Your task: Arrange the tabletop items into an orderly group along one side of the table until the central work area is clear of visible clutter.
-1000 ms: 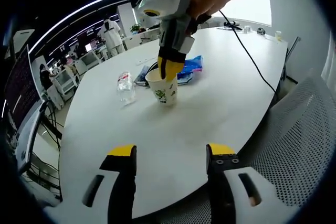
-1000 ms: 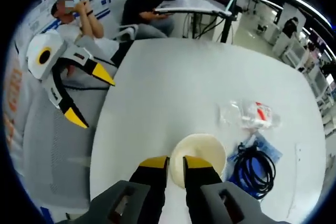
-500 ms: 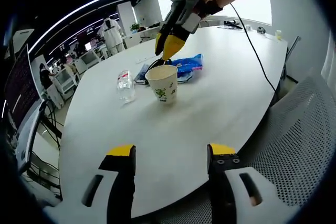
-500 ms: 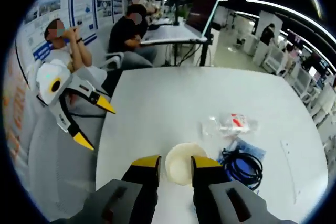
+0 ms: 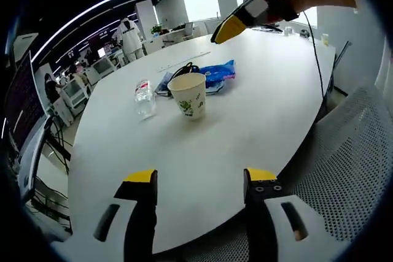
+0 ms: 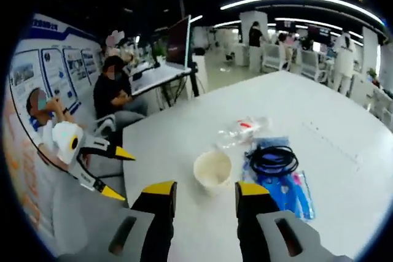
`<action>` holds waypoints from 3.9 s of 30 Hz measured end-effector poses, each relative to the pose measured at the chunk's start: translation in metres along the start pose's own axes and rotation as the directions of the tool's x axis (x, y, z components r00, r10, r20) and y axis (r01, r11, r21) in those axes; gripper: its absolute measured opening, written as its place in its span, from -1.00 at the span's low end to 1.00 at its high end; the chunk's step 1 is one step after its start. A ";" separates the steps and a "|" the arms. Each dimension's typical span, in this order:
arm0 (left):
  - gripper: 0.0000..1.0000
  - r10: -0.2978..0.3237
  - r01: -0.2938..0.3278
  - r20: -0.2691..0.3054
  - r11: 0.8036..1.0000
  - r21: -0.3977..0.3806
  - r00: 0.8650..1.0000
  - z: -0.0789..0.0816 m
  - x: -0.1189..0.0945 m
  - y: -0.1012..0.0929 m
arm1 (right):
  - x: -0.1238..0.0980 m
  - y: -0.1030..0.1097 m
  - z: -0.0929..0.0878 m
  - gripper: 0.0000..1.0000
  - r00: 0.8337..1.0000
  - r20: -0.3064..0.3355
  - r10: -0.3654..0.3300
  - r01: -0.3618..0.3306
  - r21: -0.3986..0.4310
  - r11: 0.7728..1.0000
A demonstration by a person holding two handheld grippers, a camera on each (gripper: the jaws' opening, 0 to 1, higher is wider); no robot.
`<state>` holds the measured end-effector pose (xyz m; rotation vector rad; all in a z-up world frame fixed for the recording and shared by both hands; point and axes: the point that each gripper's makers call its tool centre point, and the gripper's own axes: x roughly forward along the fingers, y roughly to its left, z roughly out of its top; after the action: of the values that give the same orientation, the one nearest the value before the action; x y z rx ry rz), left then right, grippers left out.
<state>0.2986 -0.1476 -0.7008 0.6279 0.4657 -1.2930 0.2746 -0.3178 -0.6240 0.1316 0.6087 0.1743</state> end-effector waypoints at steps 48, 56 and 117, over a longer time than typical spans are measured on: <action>0.33 -0.025 0.032 0.036 0.977 -0.211 0.999 0.010 -0.003 0.010 | -0.054 0.003 -0.109 0.21 0.924 0.001 -0.381 0.361 0.320 0.876; 0.25 -0.025 0.046 0.078 0.957 -0.285 0.997 0.034 -0.012 0.045 | -0.076 0.000 -0.101 0.17 0.916 0.045 -0.399 0.350 0.396 0.849; 0.00 -0.134 0.029 -0.259 0.927 -0.374 0.956 0.110 0.233 0.151 | -0.089 0.015 -0.168 -0.04 0.912 -0.038 -0.409 0.340 0.627 0.701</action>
<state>0.4950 -0.3690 -0.7426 0.4783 0.9548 -1.1572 0.1042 -0.3089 -0.7082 0.6559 0.5563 -0.4488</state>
